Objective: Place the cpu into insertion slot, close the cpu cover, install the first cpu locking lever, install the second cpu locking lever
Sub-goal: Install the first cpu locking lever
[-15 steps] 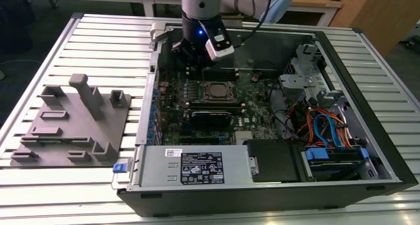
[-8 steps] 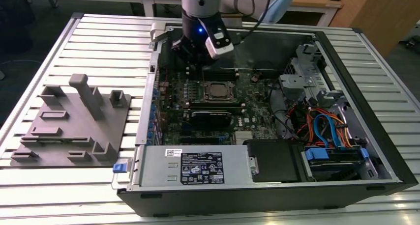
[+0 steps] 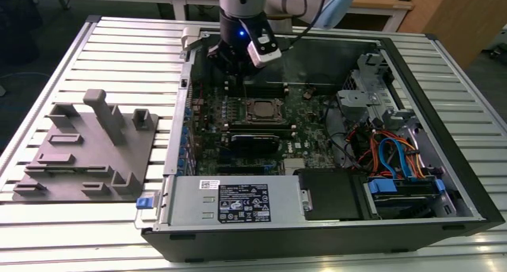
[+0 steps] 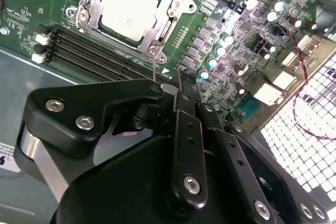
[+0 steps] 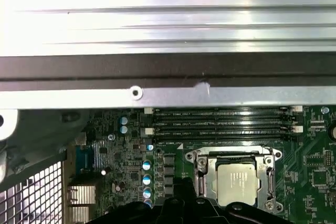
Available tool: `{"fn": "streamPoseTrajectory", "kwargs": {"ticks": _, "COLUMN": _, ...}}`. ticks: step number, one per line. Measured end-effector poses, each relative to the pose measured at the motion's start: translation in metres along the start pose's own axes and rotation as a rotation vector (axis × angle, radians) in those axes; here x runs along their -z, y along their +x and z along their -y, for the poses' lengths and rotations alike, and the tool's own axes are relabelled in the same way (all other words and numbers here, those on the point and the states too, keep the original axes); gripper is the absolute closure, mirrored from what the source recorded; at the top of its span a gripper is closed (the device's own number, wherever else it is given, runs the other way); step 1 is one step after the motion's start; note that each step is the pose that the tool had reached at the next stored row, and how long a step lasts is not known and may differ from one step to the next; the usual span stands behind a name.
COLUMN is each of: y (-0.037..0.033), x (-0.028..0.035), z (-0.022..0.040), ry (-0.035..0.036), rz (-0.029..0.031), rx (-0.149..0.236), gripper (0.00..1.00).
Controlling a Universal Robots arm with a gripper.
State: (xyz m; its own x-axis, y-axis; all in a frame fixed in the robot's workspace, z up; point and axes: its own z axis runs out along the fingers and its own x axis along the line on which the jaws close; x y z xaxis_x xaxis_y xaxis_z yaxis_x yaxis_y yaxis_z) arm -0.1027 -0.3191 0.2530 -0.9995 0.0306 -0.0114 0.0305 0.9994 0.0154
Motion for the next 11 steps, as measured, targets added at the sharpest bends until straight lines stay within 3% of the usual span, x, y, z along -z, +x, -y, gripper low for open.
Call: {"fn": "streamPoseTrajectory", "kwargs": {"ticks": 11, "y": 0.0001, "x": 0.0005, "z": -0.0021, "ry": -0.0008, "rz": -0.0030, "rx": 0.001, "gripper": 0.90}}
